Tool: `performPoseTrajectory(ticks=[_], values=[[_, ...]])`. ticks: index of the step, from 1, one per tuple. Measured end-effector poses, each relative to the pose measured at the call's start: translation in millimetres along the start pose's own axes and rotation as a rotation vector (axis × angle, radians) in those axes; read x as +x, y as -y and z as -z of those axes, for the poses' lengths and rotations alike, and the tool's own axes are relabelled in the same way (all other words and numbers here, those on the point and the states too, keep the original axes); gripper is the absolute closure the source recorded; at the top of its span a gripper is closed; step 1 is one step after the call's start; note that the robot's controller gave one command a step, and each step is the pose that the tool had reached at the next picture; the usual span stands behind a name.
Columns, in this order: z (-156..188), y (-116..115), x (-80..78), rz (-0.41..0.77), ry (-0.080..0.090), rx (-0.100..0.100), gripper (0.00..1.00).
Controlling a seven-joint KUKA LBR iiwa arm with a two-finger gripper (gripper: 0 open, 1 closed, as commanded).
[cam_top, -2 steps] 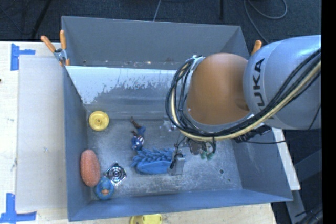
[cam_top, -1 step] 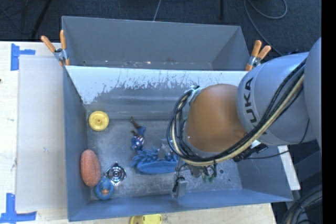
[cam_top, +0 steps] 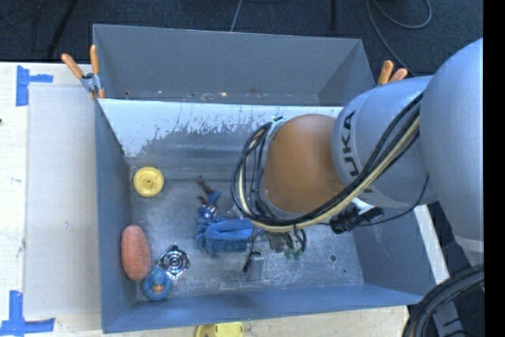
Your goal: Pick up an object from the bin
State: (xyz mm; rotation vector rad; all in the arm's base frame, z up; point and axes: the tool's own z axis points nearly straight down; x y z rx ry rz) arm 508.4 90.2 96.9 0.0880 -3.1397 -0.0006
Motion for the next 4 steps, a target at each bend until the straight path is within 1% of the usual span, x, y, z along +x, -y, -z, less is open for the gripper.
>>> performPoseTrajectory(ticks=[1, 2, 3, 4], values=[[-27.8, 23.5, -4.3, -0.033, -0.001, 0.000, 1.00], [-27.8, 23.6, -4.3, -0.034, -0.001, 0.000, 1.00], [82.6, 13.5, -16.5, -0.030, 0.001, 0.000, 1.00], [82.6, 13.6, -16.5, -0.031, 0.001, 0.000, 1.00]])
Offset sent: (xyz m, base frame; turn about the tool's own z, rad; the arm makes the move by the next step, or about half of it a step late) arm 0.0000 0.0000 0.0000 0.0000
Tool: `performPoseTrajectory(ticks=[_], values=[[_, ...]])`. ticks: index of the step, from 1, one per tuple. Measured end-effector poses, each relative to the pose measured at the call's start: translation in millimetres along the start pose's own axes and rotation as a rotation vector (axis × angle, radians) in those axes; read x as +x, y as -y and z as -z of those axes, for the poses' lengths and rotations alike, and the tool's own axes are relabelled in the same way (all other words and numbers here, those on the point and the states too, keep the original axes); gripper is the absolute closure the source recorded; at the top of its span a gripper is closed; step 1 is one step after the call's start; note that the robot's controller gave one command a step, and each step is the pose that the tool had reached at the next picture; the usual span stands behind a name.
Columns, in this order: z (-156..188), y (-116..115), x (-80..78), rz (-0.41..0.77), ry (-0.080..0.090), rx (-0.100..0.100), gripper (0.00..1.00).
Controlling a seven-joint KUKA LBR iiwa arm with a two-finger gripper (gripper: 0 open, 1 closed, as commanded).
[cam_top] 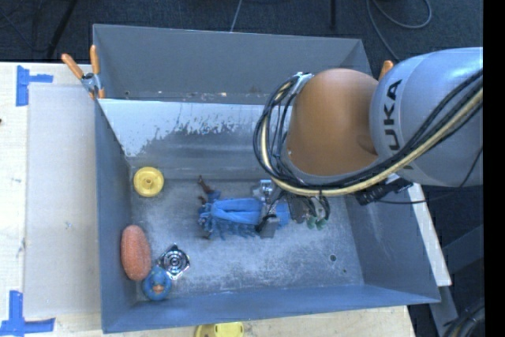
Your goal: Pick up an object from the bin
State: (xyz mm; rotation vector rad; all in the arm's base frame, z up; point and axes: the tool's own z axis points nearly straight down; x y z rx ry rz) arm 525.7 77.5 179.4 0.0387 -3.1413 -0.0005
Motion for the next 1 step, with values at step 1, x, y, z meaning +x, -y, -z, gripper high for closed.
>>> performPoseTrajectory(ticks=[1], values=[[192.6, 23.2, 9.4, -0.006, 0.011, 0.000, 1.00]])
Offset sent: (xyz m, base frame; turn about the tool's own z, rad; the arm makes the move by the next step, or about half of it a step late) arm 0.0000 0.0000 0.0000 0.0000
